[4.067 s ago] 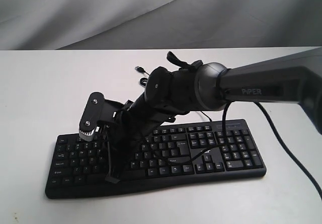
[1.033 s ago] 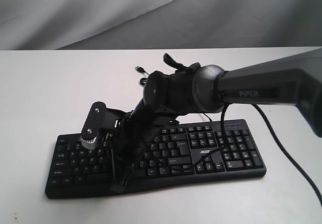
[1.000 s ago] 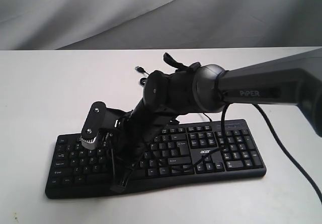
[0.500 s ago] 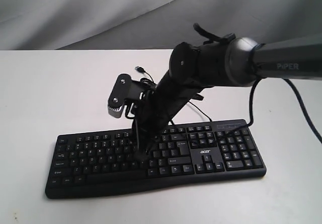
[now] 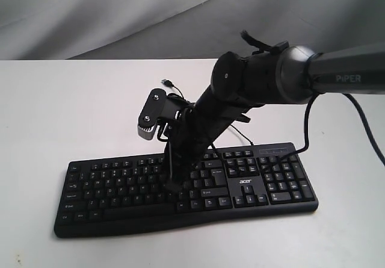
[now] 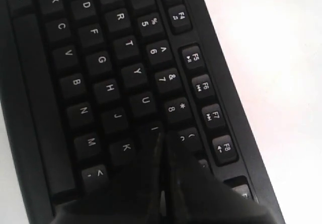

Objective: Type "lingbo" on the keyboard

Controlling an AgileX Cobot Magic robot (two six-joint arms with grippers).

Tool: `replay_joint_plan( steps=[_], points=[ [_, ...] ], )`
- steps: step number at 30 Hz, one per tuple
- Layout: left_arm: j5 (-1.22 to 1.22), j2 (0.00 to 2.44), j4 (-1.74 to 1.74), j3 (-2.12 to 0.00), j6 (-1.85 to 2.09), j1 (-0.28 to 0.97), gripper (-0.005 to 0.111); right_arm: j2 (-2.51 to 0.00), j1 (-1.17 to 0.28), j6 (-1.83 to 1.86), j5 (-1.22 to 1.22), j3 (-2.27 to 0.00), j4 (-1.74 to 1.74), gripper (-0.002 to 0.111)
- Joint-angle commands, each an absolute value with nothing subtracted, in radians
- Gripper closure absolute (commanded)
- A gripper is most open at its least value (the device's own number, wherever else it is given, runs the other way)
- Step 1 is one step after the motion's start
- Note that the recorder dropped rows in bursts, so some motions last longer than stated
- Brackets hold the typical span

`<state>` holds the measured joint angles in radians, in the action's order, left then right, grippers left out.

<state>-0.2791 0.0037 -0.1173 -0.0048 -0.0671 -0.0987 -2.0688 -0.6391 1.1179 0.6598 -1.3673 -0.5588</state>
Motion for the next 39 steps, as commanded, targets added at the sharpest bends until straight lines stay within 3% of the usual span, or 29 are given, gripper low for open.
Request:
replay_joint_plan(
  steps=[1,39],
  points=[
    [-0.266,0.000,-0.117,0.000,-0.069,-0.100,0.106,-2.067,-0.641,1.139,0.655,-1.355,-0.569,0.108],
    [-0.266,0.000,-0.117,0.000,-0.069,-0.100,0.106,-2.100,-0.639,1.174,0.636,-1.340,-0.591,0.108]
  ],
)
